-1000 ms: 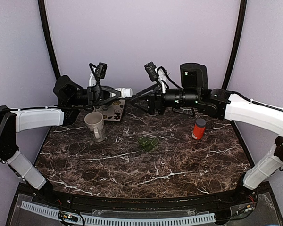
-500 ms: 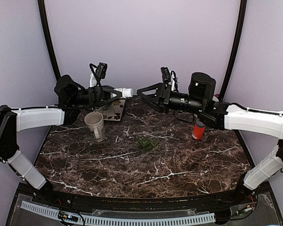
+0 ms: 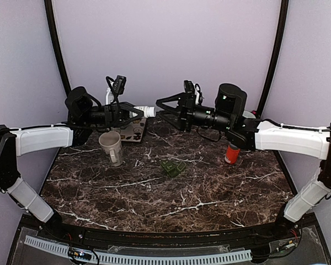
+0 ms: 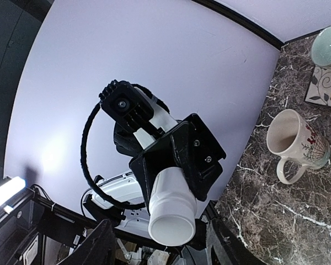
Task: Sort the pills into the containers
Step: Unscrew the lid of the pill bottle, then open the lid of the pill bottle.
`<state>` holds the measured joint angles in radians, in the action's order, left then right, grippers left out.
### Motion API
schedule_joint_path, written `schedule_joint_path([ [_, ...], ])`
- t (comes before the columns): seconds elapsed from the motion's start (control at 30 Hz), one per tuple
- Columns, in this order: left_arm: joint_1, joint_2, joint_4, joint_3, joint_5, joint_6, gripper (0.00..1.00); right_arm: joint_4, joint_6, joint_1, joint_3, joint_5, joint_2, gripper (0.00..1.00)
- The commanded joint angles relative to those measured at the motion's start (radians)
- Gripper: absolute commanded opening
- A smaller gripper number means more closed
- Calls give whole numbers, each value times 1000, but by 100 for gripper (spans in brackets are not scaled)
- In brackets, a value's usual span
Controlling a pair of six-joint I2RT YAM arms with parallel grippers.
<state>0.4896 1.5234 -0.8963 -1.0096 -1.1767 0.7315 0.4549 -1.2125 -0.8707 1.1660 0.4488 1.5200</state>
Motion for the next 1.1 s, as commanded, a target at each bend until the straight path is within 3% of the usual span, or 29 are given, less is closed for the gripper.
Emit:
schedule_joint_path([
  [0.0, 11, -43, 27, -24, 4, -48, 0, 12, -22, 1, 41, 10, 11, 57],
  [0.67, 19, -36, 80, -50, 11, -87, 0, -50, 1, -17, 96, 33, 56, 53],
  [0.9, 20, -39, 108, -50, 21, -110, 0, -103, 33, -31, 130, 34, 66, 42],
  [1.0, 20, -41, 110, -51, 26, -110, 0, -119, 42, -37, 137, 36, 66, 33],
  [1.07, 20, -43, 112, -51, 31, -112, 0, -136, 61, -40, 147, 37, 66, 21],
])
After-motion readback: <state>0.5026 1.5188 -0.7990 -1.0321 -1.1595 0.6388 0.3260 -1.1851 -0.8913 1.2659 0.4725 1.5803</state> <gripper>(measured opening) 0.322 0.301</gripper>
